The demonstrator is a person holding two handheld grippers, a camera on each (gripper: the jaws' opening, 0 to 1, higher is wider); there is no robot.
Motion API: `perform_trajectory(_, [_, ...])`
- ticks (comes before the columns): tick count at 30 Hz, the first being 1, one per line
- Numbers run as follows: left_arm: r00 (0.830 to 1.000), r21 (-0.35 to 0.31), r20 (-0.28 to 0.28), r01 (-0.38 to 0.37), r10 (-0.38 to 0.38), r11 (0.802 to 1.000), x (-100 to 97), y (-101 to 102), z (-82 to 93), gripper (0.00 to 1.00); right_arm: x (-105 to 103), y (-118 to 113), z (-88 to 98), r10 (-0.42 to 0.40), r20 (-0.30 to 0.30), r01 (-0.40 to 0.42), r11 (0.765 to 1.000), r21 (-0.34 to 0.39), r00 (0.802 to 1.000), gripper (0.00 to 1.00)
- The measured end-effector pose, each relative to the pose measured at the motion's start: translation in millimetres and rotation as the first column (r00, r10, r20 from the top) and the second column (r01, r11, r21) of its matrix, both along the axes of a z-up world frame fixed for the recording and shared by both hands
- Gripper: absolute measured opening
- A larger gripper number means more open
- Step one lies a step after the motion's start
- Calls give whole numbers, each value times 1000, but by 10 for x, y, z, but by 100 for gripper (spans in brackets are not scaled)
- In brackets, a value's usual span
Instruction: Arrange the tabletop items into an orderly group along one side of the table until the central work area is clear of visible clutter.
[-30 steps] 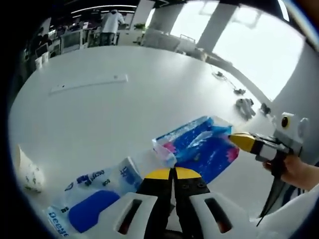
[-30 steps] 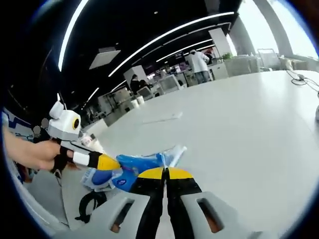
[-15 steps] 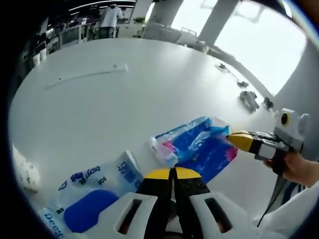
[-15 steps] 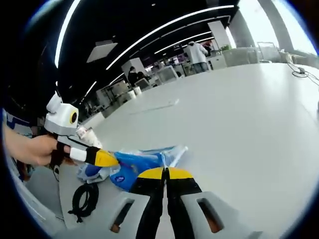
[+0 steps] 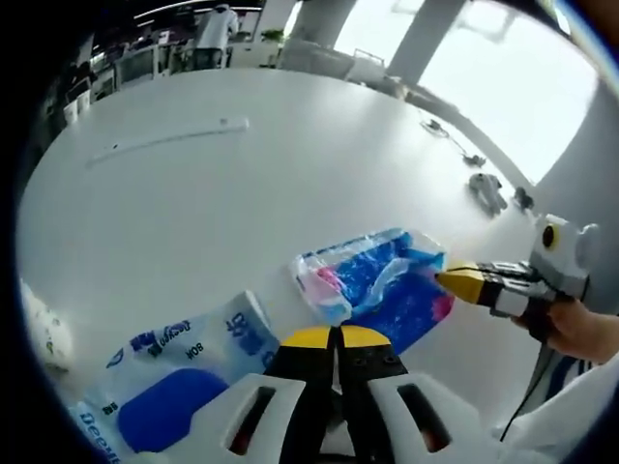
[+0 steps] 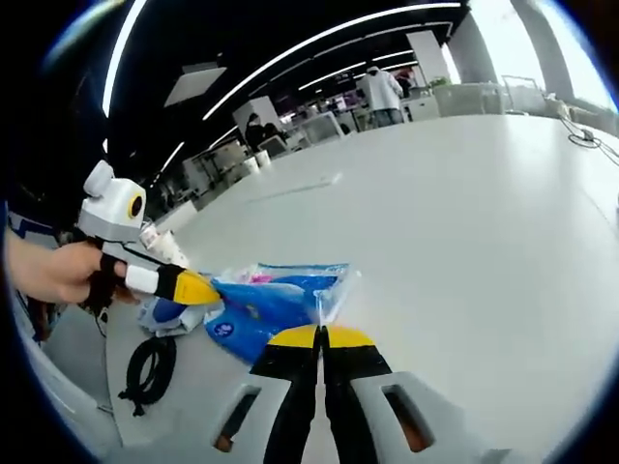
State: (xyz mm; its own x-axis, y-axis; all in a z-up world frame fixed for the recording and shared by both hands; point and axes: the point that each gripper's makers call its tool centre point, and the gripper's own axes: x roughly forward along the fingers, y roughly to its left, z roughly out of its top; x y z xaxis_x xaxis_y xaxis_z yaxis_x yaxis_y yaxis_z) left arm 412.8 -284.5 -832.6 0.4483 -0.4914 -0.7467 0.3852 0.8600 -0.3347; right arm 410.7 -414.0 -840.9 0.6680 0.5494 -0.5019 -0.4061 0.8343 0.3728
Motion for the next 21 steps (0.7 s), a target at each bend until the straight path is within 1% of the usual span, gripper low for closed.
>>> perform_trajectory(4, [1000,-1,2,-8,8,1000,6,-4,-5,0,-14,-7,-18,-4,-5,4,1000,-1,1000,0])
perform_trajectory(6, [999,19,34,22,-22,1000,9,-13,0,0,-18,-10,-44,-4,-5,4,1000,-12,1000,0])
perform_trajectory(7, [999,26,40,22,-23,999,2,-12,0,0,-16,-16,-57,-8,-7,8,1000,-16,1000,0])
perform_trajectory(16, [999,27,48,5,-6,1000,9,-3,7,0,-9,-9,-55,-9,-5,9,999,-32,1000,0])
perform_trajectory(19, [997,32,73,11,-13,999,6,-26,27,0,2,-10,-41,-17,-7,17,999,-39,1000,0])
perform_trajectory(21, [997,43,76,18,-21,999,-14,-21,23,1,11,-7,-25,-27,-8,27,999,-29,1000,1])
